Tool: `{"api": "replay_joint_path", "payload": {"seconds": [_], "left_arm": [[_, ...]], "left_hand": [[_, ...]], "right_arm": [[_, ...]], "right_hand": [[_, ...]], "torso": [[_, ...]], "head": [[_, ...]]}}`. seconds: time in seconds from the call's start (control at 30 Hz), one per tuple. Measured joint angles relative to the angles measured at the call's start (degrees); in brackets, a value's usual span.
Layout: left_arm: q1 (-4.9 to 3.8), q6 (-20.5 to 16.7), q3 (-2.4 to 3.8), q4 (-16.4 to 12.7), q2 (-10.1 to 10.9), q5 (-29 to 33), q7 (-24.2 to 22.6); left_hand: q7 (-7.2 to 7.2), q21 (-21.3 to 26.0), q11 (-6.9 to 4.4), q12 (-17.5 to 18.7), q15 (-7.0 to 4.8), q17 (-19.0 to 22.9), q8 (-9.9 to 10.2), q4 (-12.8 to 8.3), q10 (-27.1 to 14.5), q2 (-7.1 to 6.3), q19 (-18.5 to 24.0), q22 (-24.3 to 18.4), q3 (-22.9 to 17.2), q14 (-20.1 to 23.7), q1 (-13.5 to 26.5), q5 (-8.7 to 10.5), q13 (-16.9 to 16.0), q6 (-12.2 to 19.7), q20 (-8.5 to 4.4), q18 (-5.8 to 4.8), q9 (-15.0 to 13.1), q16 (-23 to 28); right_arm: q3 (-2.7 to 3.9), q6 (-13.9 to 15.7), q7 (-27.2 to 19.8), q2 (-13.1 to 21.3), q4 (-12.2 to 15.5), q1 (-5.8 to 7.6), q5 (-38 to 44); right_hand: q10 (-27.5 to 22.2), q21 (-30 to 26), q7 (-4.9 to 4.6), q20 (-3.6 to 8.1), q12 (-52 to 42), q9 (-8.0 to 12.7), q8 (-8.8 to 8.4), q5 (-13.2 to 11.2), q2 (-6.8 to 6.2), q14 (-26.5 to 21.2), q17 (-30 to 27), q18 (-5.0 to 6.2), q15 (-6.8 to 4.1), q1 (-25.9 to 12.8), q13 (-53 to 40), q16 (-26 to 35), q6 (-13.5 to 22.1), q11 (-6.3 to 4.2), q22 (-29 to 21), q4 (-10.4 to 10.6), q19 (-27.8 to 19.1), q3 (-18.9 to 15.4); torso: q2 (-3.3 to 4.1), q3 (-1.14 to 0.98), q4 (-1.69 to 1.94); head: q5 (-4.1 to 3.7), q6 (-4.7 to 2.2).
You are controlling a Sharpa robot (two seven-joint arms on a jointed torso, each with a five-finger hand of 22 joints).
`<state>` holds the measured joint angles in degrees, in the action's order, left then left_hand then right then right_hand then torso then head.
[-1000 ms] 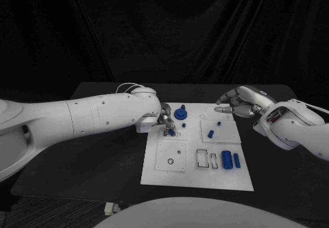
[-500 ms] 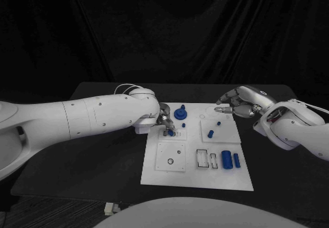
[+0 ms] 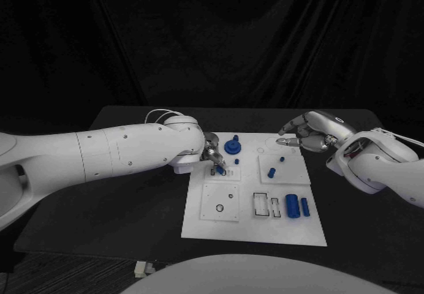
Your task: Assemble the parts on the task board
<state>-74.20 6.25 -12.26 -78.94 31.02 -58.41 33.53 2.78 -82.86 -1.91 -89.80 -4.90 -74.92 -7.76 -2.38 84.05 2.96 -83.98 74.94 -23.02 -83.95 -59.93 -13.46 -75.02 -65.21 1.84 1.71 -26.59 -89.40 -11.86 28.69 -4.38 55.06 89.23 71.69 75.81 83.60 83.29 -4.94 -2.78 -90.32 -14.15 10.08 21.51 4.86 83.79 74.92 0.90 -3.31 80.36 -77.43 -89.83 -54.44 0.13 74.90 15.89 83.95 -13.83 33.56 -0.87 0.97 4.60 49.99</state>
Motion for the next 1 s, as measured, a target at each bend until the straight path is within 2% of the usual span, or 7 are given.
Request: {"api": "replay_joint_path", "payload": {"seconds": [0.53,1.0], "left_arm": [[0.0,-1.34,0.0,-0.44,0.33,-1.85,-0.06],[0.0,-1.07,0.0,0.99,-0.8,-3.07,-0.05]], "left_hand": [[0.0,0.8,0.1,0.0,0.01,0.01,0.01,0.0,0.1,0.09,0.21,-0.01,0.0,0.0,-0.09,-0.27,0.0,0.0,-0.22,0.0,0.06,2.0],[0.0,0.8,-0.02,0.0,0.02,0.01,0.01,0.0,-0.02,0.11,0.21,-0.01,0.0,0.0,-0.1,-0.26,0.0,0.0,-0.21,0.0,0.17,1.99]], "right_arm": [[0.0,-0.01,0.01,-0.02,-0.15,-0.5,0.07],[0.0,-0.01,0.01,0.05,-0.14,-0.59,0.09]], "right_hand": [[0.14,-0.2,0.0,0.0,-0.01,0.0,0.0,0.0,-0.02,-0.01,0.0,0.0,0.01,-0.02,0.0,0.0,0.0,-0.14,0.04,0.0,0.0,0.0],[0.12,-0.2,0.0,0.0,0.13,0.0,0.0,0.0,-0.11,0.02,-0.01,0.0,0.08,-0.11,-0.08,0.0,0.0,-0.12,0.03,0.0,0.0,0.0]], "torso": [[-0.02,0.0,-0.02],[-0.01,-0.01,-0.02]], "head": [[0.1,0.0],[0.08,0.0]]}}
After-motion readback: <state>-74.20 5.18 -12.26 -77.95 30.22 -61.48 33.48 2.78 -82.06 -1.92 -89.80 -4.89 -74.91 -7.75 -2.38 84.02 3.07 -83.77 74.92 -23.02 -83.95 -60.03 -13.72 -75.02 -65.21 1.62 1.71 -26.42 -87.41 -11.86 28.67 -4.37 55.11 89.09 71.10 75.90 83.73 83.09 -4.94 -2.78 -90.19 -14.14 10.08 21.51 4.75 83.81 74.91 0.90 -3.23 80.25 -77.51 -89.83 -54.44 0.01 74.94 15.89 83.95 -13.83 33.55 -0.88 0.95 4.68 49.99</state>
